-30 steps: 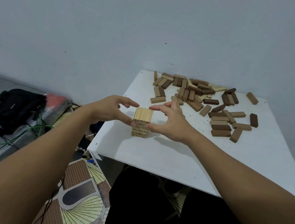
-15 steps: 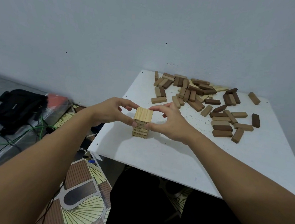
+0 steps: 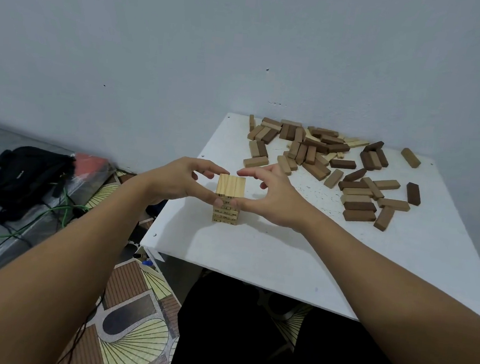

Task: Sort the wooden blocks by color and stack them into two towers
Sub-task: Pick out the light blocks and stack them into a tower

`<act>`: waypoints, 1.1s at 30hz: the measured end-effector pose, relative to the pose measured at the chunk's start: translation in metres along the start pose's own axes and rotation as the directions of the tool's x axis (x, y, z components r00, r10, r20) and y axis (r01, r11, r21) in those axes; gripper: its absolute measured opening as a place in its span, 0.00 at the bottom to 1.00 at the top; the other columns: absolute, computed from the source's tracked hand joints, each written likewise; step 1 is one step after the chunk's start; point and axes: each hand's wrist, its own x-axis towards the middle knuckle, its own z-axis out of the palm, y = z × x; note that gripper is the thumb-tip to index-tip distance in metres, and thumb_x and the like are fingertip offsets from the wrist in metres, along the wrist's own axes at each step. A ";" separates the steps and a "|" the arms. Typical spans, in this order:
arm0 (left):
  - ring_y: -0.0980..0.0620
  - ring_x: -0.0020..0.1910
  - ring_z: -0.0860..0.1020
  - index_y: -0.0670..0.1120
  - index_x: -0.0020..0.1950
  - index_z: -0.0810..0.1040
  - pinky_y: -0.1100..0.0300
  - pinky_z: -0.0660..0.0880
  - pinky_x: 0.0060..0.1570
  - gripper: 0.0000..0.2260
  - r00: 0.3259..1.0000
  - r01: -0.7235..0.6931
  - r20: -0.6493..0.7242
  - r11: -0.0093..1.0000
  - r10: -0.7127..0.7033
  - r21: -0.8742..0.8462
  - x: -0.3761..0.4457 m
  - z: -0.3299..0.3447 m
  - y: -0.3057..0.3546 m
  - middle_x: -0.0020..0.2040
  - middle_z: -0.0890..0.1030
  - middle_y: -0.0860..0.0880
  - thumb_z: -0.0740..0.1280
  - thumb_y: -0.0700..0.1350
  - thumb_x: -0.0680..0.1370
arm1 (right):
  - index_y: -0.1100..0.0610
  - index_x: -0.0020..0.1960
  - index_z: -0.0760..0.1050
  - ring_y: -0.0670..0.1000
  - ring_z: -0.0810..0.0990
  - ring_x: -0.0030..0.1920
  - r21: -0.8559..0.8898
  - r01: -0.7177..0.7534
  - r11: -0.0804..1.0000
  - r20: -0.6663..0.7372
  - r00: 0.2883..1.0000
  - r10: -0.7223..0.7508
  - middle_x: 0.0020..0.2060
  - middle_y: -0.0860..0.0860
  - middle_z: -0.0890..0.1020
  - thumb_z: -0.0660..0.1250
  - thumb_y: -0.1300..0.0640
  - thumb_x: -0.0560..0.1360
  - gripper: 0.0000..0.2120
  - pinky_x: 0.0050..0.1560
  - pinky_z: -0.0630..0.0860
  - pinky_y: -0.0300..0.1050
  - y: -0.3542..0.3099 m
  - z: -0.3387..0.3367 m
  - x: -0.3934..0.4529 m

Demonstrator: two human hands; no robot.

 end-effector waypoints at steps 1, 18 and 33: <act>0.47 0.66 0.70 0.65 0.65 0.81 0.46 0.70 0.65 0.29 1.000 -0.001 0.001 1.000 0.001 -0.002 0.000 0.000 0.000 0.65 0.76 0.55 0.84 0.51 0.66 | 0.31 0.66 0.72 0.48 0.68 0.66 -0.001 0.000 1.000 -0.004 1.000 0.000 0.60 0.38 0.66 0.74 0.28 0.61 0.35 0.69 0.71 0.57 0.000 0.001 0.001; 0.51 0.62 0.71 0.63 0.64 0.82 0.52 0.69 0.58 0.25 0.999 -0.008 0.043 0.999 0.009 -0.033 0.004 -0.001 -0.003 0.65 0.77 0.53 0.83 0.48 0.69 | 0.34 0.63 0.74 0.47 0.70 0.64 0.011 0.022 1.000 -0.050 0.999 -0.022 0.60 0.41 0.68 0.78 0.36 0.68 0.27 0.67 0.73 0.55 0.002 0.011 0.007; 0.52 0.63 0.71 0.64 0.63 0.83 0.52 0.70 0.59 0.26 0.999 0.000 0.042 0.998 0.002 -0.064 0.001 0.000 0.000 0.65 0.77 0.52 0.83 0.46 0.69 | 0.37 0.66 0.73 0.45 0.70 0.62 -0.001 0.037 0.999 -0.057 0.998 -0.037 0.60 0.41 0.69 0.77 0.38 0.69 0.27 0.66 0.74 0.54 -0.003 0.012 0.004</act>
